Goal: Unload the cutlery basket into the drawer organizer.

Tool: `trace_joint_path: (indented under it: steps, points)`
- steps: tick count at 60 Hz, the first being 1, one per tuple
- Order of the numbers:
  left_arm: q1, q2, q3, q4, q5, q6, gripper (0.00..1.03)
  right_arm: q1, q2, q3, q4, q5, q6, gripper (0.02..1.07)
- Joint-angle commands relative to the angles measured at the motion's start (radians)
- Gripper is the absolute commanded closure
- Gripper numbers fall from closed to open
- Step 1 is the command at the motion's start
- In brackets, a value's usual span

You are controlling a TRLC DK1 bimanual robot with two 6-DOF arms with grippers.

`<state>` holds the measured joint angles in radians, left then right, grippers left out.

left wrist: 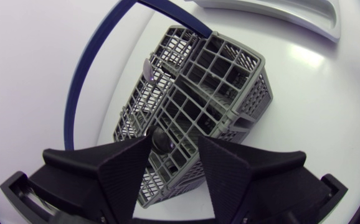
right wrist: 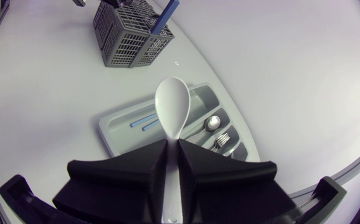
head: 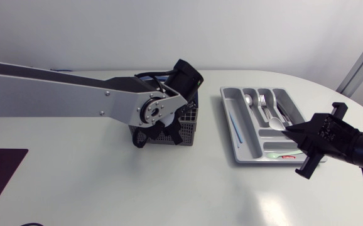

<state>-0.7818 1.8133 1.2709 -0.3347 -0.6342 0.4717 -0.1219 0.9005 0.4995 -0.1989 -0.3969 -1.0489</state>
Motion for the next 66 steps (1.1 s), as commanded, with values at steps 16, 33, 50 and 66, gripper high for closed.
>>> trace_joint_path:
  steps: [16, 33, 50, 66]
  points:
    - [-0.005, -0.039, 0.007, -0.010, -0.013, -0.016, 0.49, -0.013, 0.025, 0.034, -0.007, -0.011, -0.028, 1.01]
    - [0.001, -0.051, 0.021, -0.026, -0.015, -0.018, 0.49, -0.033, 0.060, 0.073, -0.037, -0.030, -0.085, 1.01]
    - [0.026, 0.001, 0.038, -0.017, -0.015, -0.021, 0.49, -0.082, 0.146, 0.119, -0.063, -0.062, -0.166, 1.01]
    - [0.046, 0.034, 0.051, -0.010, -0.015, -0.022, 0.49, -0.136, 0.235, 0.180, -0.097, -0.085, -0.258, 1.01]
